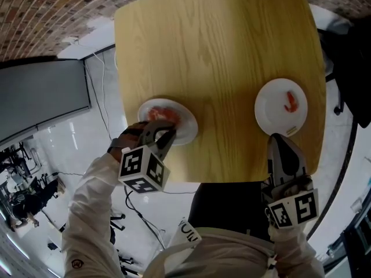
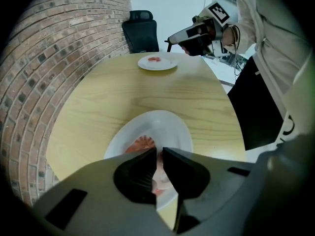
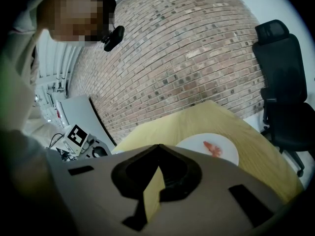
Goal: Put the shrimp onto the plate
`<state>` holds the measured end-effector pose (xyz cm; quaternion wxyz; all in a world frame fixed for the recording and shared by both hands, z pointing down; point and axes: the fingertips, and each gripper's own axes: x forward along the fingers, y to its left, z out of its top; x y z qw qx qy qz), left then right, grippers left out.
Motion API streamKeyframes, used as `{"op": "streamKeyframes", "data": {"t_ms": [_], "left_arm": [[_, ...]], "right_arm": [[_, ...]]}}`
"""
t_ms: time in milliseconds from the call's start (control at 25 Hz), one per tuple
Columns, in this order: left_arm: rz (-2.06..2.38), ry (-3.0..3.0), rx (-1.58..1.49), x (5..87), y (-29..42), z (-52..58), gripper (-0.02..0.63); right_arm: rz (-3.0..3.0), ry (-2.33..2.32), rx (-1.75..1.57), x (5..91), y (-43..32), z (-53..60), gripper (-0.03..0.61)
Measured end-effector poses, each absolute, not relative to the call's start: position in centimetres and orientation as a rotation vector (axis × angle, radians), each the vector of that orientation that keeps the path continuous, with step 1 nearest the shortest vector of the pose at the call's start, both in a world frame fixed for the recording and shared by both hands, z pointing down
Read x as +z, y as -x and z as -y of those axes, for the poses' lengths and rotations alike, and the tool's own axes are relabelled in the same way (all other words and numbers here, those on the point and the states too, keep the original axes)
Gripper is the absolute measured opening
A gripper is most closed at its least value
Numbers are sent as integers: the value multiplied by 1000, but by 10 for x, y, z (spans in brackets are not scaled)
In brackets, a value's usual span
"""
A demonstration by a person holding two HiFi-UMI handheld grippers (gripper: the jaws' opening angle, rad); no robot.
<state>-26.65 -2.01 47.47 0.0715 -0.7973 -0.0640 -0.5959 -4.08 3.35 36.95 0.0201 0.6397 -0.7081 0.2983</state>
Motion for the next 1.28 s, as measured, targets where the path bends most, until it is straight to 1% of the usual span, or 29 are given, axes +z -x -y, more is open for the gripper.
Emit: {"op": "streamKeyframes", "data": {"t_ms": [560, 920, 1120, 1280], "left_arm": [[102, 2478, -1765, 456, 254, 21, 46], [58, 2574, -1656, 431, 203, 11, 46], [32, 2632, -1563, 418, 162, 4, 46], [52, 2616, -1545, 414, 134, -9, 46]], "right_arm": [[2208, -2000, 923, 361, 31, -38, 25], [2200, -2040, 913, 352, 5, -51, 25], [2172, -2088, 889, 346, -19, -60, 25], [2159, -2112, 875, 338, -36, -68, 25]]}}
